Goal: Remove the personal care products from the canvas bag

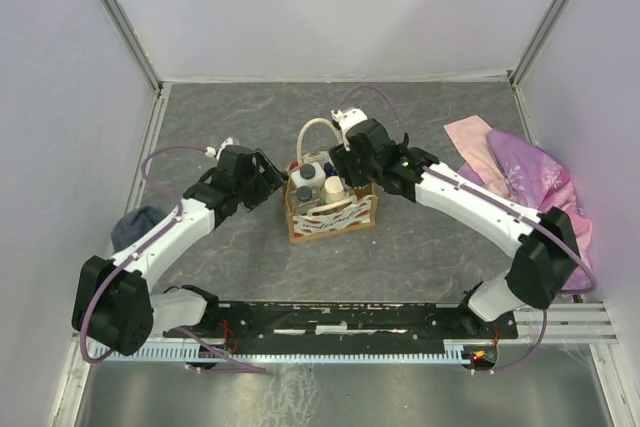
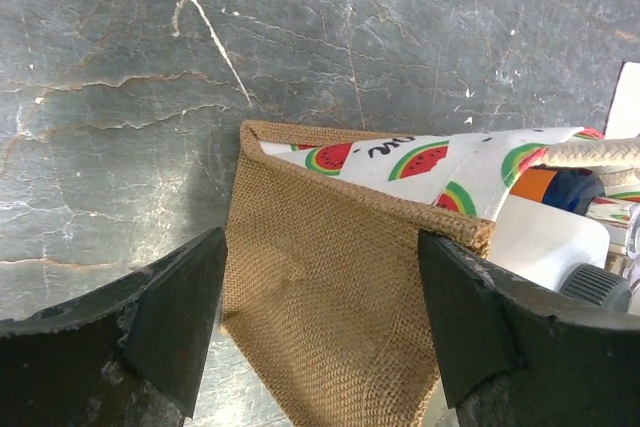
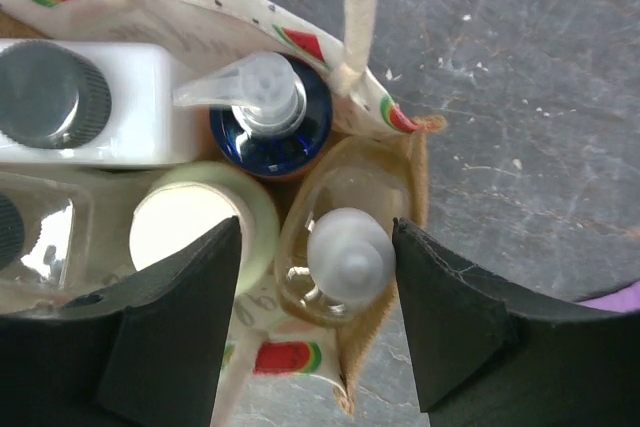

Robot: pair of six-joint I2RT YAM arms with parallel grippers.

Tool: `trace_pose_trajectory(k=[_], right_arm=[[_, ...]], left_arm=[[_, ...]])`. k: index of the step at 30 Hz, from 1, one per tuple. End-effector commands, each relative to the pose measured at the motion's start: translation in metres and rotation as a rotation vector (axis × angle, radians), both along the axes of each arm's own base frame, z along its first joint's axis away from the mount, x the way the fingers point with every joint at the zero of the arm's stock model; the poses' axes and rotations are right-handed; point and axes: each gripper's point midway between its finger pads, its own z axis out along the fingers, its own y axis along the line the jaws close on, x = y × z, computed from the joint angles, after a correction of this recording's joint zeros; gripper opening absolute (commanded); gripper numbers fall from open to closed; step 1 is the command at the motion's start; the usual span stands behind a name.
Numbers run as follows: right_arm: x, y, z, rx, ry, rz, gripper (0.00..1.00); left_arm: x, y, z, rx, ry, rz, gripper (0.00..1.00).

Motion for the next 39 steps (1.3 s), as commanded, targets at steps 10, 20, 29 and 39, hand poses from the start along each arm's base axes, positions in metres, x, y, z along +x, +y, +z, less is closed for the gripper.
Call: trace_pose_trajectory(k=[10,20,29,39], right_arm=[[0.010,0.003,-0.037,-0.007,0.058,-0.063,0.68],[-0.008,-0.016,-0.055,-0.024,0.114,-0.106,0.69],[-0.007,-0.021,-0.052,-0.038,0.104,-0.114,0.70],[-0.005,-0.013,-0.037,-0.021,0.100,-0.091,0.32]], left_arm=[[0.007,0.001,0.068,0.001,-0.163,-0.030,0.84],[0.007,-0.009,0.046,0.089,-0.038,-0.132,0.82],[-0.002,-0.005,0.004,0.158,0.062,-0.135,0.50],[-0.002,-0.006,0.008,0.152,0.039,-0.146,0.07]])
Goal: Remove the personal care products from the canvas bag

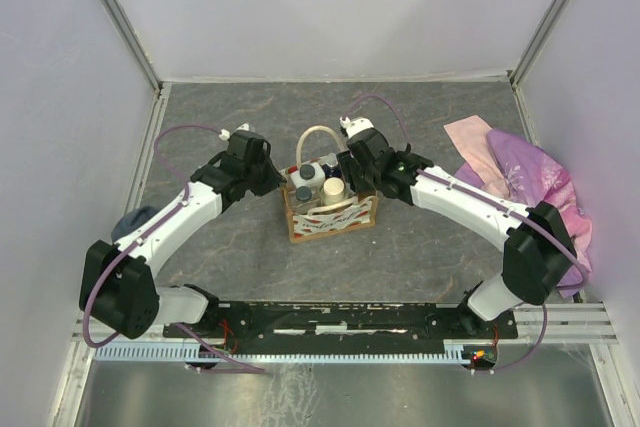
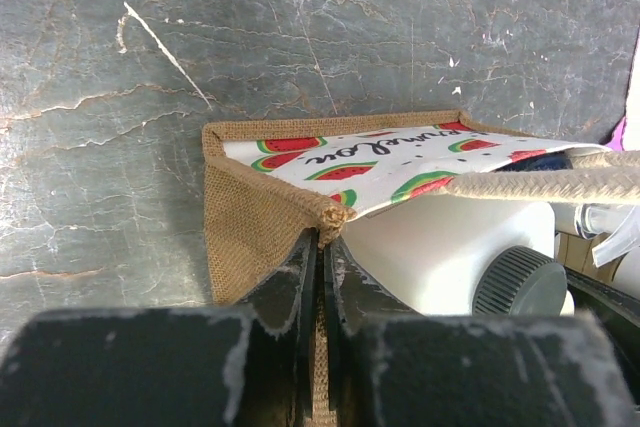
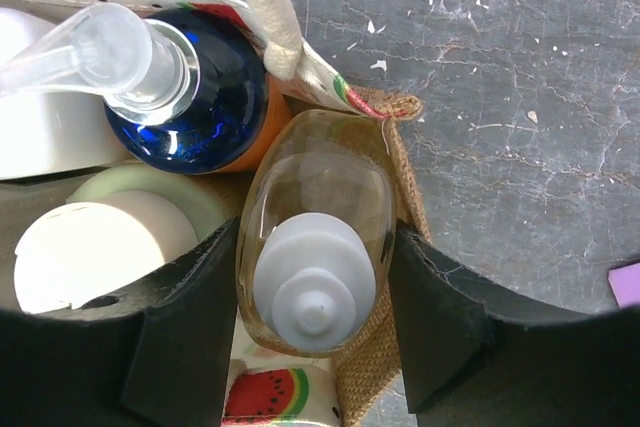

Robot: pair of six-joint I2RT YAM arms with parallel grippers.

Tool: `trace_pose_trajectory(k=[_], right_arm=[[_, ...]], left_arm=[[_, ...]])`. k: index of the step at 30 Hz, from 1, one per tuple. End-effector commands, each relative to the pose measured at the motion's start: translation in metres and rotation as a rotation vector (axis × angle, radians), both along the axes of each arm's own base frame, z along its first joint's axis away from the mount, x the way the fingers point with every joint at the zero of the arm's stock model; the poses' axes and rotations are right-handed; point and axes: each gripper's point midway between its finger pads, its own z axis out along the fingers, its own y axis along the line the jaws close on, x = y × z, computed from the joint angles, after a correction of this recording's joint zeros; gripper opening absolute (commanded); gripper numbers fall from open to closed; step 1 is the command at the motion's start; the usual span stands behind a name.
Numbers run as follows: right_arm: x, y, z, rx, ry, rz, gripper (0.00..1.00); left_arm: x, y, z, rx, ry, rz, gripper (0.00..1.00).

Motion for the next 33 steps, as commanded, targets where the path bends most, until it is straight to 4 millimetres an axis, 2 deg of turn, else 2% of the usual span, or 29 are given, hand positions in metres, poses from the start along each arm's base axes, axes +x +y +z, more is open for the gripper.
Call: trace_pose_trajectory(k=[1,4,11,16,21,26,29,33], right_arm=[[-0.003,-0.003,0.021,0.001,-0.002,0.007,0.29],[0.001,-0.001,0.041,0.016,-0.032,0.009,0.28],[0.006,0.000,0.087,0.054,-0.100,0.007,0.32],[0.011,0.000,0.108,0.045,-0.134,0.015,0.32],[0.021,-0.007,0.143,0.046,-0.207,-0.006,0.32],[0.036,-0.024,0.183,0.114,-0.239,-0.058,0.31],[0.046,-0.045,0.204,0.126,-0.264,-0.111,0.31],[0.057,-0.074,0.220,0.126,-0.285,-0.173,0.33]], left_arm=[[-0.010,0.012,-0.007,0.061,0.020,-0.013,0.07],[-0.010,0.012,-0.004,0.055,0.014,-0.008,0.07],[-0.014,0.010,-0.012,0.043,0.037,-0.007,0.09],[-0.015,0.009,-0.015,0.036,0.046,-0.011,0.10],[-0.016,0.010,-0.014,0.036,0.045,-0.007,0.11],[-0.018,0.009,-0.016,0.033,0.052,-0.012,0.12],[-0.021,0.010,-0.014,0.032,0.054,-0.013,0.13],[-0.023,0.011,-0.010,0.034,0.052,-0.016,0.13]])
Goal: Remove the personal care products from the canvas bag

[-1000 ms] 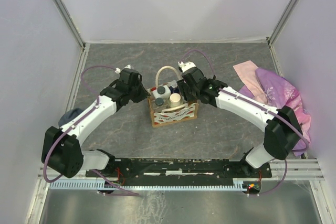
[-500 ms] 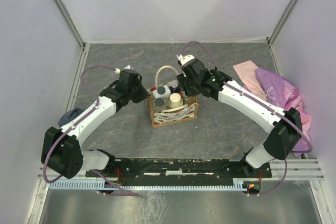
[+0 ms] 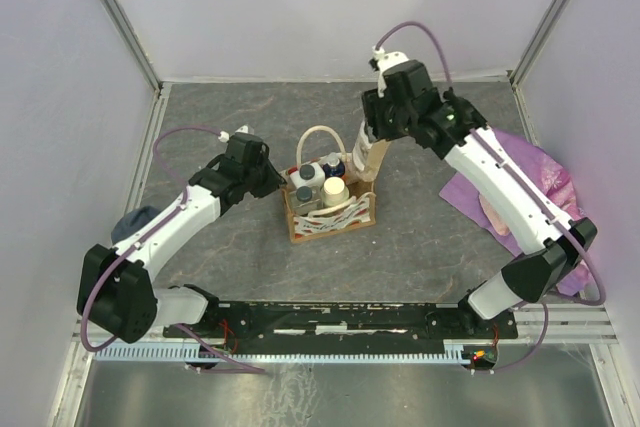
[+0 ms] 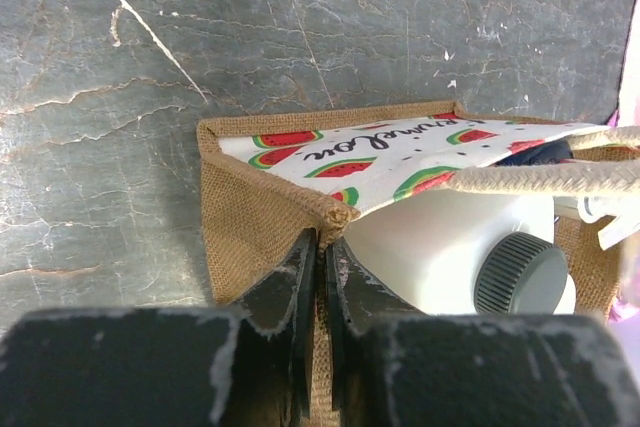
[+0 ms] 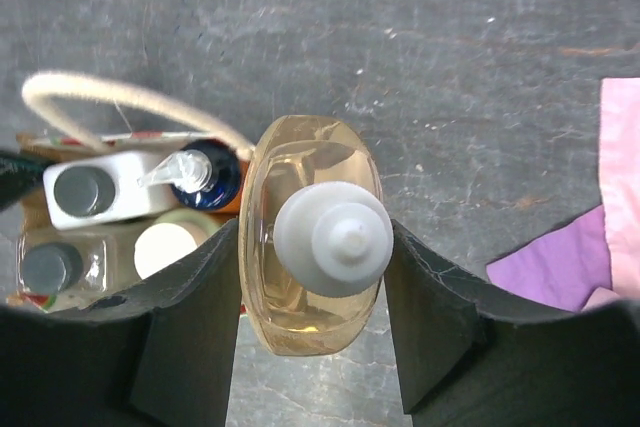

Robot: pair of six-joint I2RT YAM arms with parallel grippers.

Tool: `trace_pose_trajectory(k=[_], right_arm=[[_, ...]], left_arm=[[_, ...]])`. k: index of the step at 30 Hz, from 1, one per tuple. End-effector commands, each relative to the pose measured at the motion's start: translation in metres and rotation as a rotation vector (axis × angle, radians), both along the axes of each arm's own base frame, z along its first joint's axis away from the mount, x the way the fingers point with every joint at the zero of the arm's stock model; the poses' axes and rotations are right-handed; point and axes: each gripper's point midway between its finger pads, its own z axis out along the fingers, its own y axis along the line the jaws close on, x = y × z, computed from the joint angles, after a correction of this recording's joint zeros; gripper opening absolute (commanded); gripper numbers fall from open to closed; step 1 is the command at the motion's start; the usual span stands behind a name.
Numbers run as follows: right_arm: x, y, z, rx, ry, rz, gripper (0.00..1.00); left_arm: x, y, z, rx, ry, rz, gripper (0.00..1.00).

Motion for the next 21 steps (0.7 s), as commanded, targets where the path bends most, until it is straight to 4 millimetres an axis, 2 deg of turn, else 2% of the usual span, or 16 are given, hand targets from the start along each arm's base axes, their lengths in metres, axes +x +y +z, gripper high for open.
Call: trace_pose_trajectory(k=[1,3,5,10,16,18,21], right_arm=[[0.026,-0.043,0.070,0.049,-0.190,-0.128,0.33],[0.031,-0.050,0.063,0.058,-0.172,-0.145,0.35],[0.037,-0.050,0.048,0.077,-0.126,-0.144,0.35],[0.054,-0.049,-0.011,0.043,-0.004,-0.180,0.35],[0.061,-0.052,-0.082,0.011,0.089,-0.230,0.35],[0.060,-0.052,-0.099,0.019,0.105,-0.247,0.35],[0.057,-0.058,-0.107,0.011,0.098,-0.269,0.40]], left_arm=[[-0.019,0.012,-0.009,0.048,0.060,-0.010,0.14],[-0.019,0.012,-0.008,0.048,0.058,-0.012,0.14],[-0.020,0.011,-0.009,0.045,0.060,-0.014,0.14],[-0.022,0.003,-0.012,0.006,0.067,-0.032,0.15],[-0.023,0.003,-0.007,0.000,0.055,-0.041,0.16],[-0.023,0.002,-0.007,-0.001,0.058,-0.047,0.16],[-0.025,0.002,-0.007,-0.005,0.059,-0.051,0.16]])
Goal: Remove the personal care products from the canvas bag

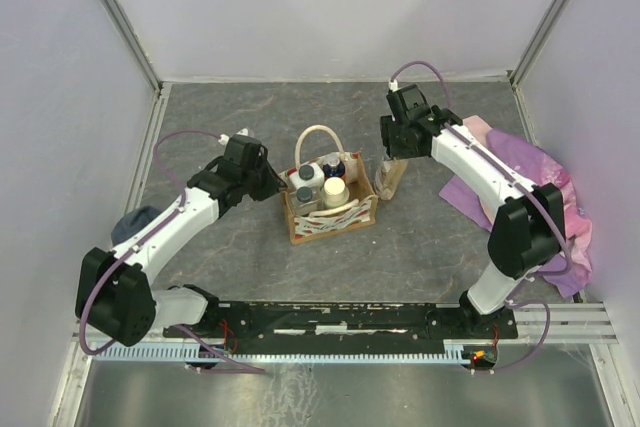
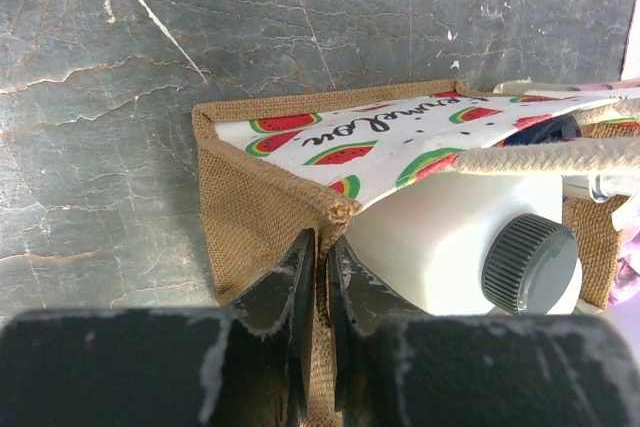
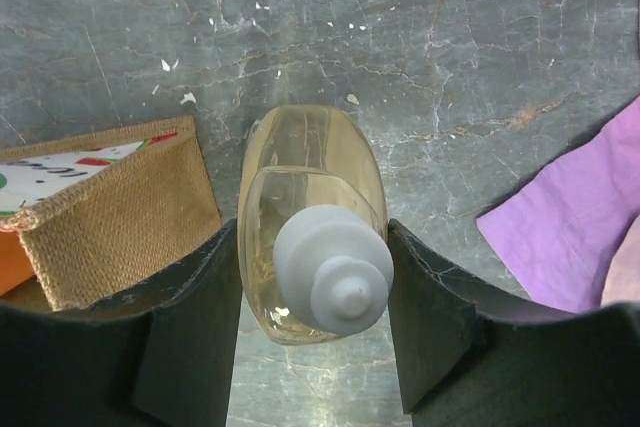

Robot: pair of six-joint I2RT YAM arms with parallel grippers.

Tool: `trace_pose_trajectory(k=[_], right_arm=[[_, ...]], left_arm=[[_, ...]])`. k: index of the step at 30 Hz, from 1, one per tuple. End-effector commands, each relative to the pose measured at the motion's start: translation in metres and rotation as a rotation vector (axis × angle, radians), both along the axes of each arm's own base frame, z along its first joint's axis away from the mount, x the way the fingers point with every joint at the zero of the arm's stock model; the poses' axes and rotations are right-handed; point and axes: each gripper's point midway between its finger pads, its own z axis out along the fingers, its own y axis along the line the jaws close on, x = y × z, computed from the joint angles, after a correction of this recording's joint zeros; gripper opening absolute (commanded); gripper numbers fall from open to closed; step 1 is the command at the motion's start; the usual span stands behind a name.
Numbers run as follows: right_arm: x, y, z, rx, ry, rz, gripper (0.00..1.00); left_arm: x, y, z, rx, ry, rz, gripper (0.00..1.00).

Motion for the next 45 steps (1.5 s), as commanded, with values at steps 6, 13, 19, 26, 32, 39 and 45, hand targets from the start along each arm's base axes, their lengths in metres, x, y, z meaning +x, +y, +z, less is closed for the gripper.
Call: trace_pose_trajectory(k=[6,13,19,26,32,39,45], right_arm=[[0.023,-0.019,0.039,-0.026,-0.227,-0.097,0.38],[0.026,-0.044,0.045,-0.155,-0.260,-0.146,0.36],[0.029,-0.052,0.048,-0.208,-0.259,-0.173,0.95],[0.008,-0.024,0.108,-0.151,-0.395,-0.076,1.00],[-0.028,0.090,0.138,0.070,-0.363,0.293,0.95],[-0.035,0.138,0.106,0.187,-0.275,0.404,0.88],[-0.041,0.159,0.077,0.219,-0.172,0.483,0.84]], left_arm=[[-0.017,0.002,-0.011,-0.003,0.042,-0.027,0.17],[-0.017,-0.002,-0.012,-0.019,0.052,-0.036,0.17],[-0.019,0.001,-0.012,-0.012,0.051,-0.030,0.18],[-0.018,0.000,-0.009,-0.015,0.051,-0.034,0.19],[-0.017,-0.001,0.000,-0.017,0.040,-0.036,0.19],[-0.019,0.000,0.003,-0.018,0.041,-0.036,0.20],[-0.021,0.000,0.001,-0.019,0.048,-0.044,0.20]])
